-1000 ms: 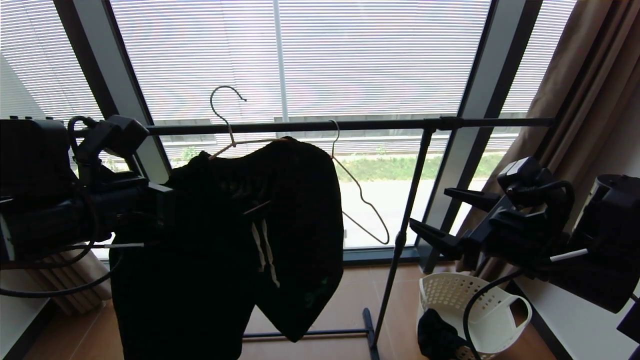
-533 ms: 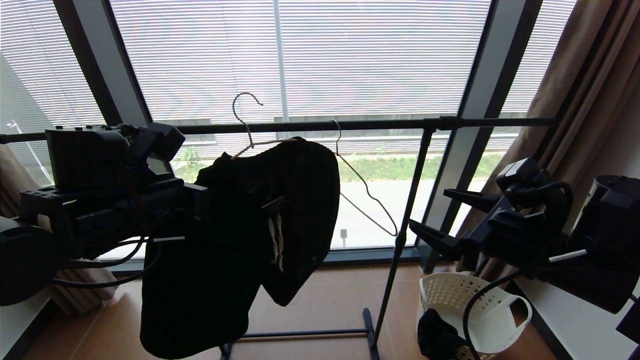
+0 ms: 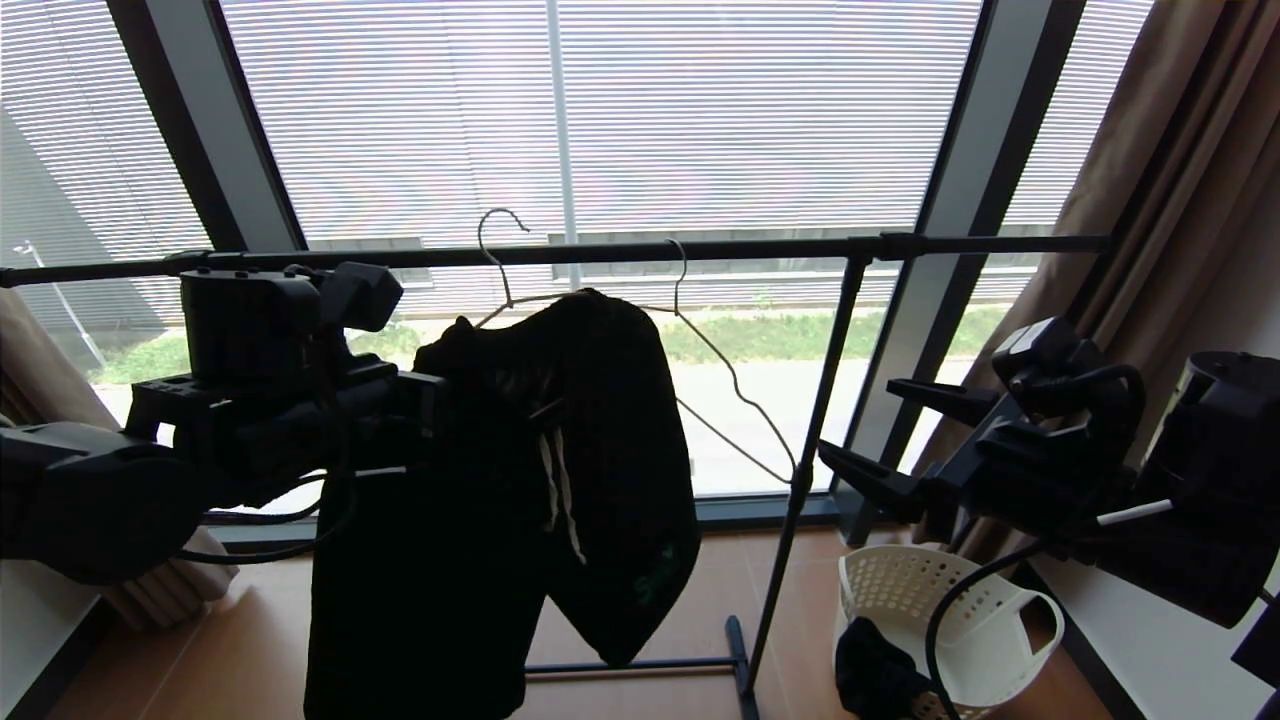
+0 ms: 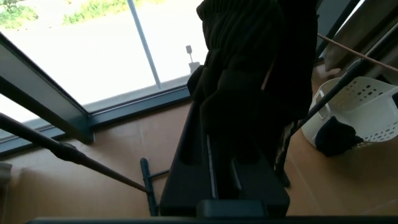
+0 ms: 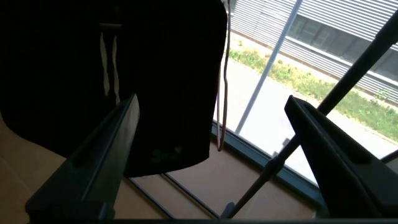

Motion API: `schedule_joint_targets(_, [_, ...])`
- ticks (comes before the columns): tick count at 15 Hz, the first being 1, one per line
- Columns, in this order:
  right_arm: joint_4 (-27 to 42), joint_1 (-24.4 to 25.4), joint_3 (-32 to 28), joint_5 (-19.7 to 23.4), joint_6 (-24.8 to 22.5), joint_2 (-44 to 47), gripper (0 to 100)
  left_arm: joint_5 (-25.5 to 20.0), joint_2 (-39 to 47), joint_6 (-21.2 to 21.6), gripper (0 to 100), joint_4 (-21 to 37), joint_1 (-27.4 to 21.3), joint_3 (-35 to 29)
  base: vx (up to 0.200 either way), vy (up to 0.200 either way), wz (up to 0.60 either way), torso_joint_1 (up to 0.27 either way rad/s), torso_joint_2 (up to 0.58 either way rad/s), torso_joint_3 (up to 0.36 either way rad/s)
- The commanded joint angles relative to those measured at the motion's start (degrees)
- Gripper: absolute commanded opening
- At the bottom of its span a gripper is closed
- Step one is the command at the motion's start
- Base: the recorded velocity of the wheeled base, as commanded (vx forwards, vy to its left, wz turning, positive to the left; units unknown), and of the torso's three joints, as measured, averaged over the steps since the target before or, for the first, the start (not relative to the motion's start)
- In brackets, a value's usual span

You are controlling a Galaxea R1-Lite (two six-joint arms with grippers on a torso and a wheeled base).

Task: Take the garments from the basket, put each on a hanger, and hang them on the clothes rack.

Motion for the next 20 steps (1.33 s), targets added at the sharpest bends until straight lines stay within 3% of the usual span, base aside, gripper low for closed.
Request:
schedule_joint_targets(1, [0.0, 0.0, 0.1, 0.1, 0.0, 0.1, 100, 0.7, 3.3, 0.0, 0, -2.0, -0.4, -0.9, 0.0, 0.0, 0.0, 0.0, 0.0, 0.0])
schedule_joint_targets(7, [0.0, 0.0, 0.1, 0.1, -0.1, 0.2, 100, 2.8, 9.1, -0.8, 0, -9.7, -1.4, -1.9, 0.0, 0.0, 0.0, 0.0, 0.0, 0.0])
schedule_joint_targets(13, [-0.3, 0.0, 0.2, 0.0, -0.1, 1.1, 100, 5.8, 14.2, -0.8, 0, -9.7, -1.8, -8.2, 0.0, 0.0, 0.0, 0.0, 0.0, 0.0])
schedule_joint_targets(20, [-0.3, 0.1, 0.3, 0.0, -0.1, 1.1, 100, 7.2, 17.3, -0.8, 0, -9.7, -3.3, -10.7, 0.0, 0.0, 0.0, 0.0, 0.0, 0.0])
